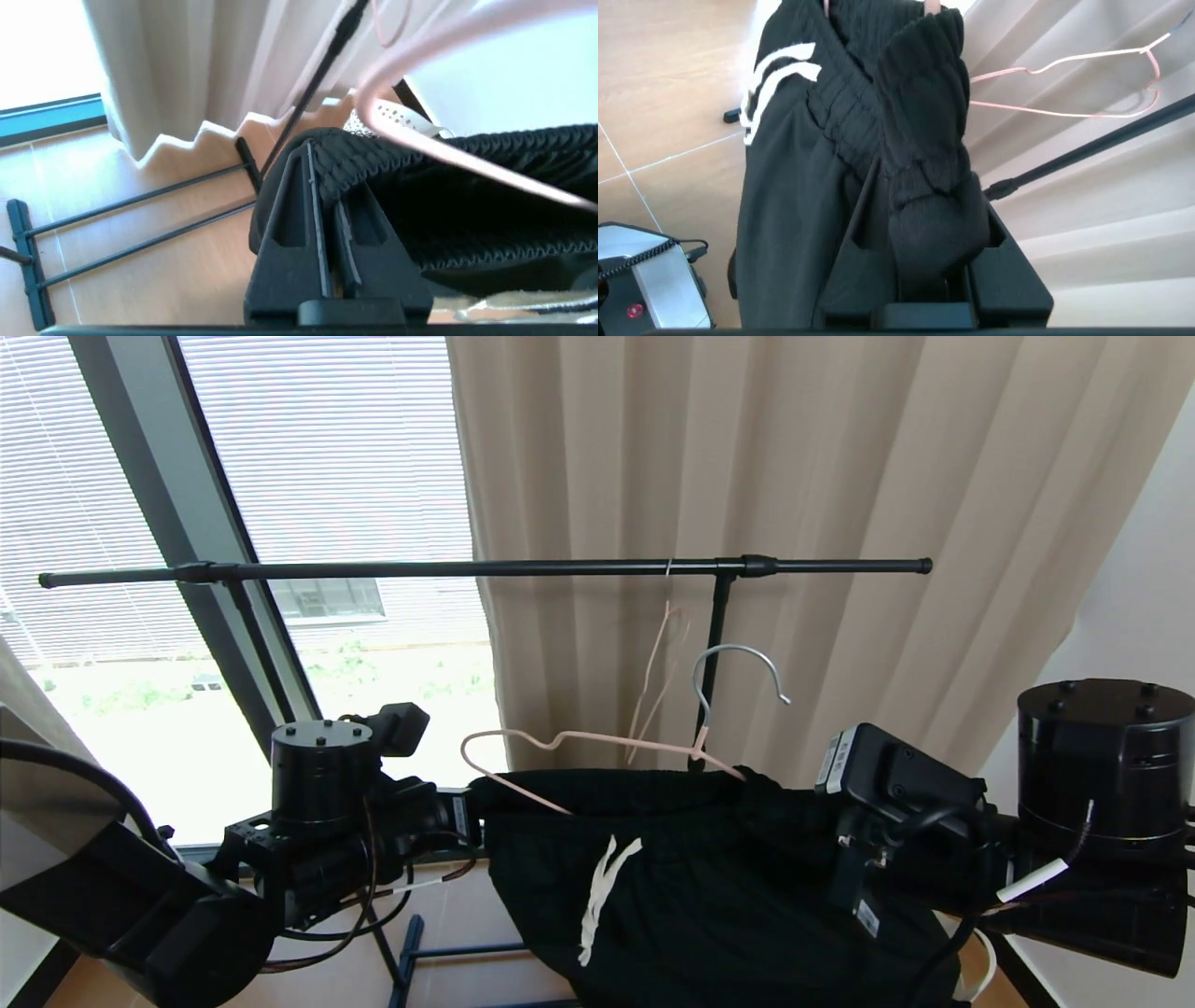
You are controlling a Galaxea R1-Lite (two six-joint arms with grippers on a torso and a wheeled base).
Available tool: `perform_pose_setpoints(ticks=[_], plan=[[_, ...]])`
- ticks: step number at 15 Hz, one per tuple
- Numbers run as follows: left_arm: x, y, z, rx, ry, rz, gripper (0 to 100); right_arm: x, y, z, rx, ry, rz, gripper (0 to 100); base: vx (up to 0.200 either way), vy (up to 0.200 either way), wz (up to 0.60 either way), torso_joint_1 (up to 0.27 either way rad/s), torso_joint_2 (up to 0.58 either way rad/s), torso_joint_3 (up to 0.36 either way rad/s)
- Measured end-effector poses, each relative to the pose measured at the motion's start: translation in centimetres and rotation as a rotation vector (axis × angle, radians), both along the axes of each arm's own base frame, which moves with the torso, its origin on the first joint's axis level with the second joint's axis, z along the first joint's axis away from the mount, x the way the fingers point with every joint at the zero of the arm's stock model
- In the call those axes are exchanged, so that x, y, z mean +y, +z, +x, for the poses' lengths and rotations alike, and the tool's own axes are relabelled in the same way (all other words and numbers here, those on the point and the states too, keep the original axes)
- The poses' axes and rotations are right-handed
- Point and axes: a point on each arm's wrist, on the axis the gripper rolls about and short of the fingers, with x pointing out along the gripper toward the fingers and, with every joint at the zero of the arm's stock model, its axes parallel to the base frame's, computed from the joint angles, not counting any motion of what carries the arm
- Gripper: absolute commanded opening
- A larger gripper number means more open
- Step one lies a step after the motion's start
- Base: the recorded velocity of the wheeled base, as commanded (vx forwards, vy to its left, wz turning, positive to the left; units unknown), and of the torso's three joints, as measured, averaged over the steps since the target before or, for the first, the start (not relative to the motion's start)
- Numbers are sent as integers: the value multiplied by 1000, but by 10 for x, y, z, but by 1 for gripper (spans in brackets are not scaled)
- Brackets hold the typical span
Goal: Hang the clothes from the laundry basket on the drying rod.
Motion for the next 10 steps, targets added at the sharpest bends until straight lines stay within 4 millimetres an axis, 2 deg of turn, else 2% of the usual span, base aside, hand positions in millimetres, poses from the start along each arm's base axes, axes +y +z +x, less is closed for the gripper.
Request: perform_pose_setpoints(ticks=[10], plan=[[20,9,14,-38,73,-12,0,0,-20,7,13,17,-102,0,0,0,0,0,0,0]])
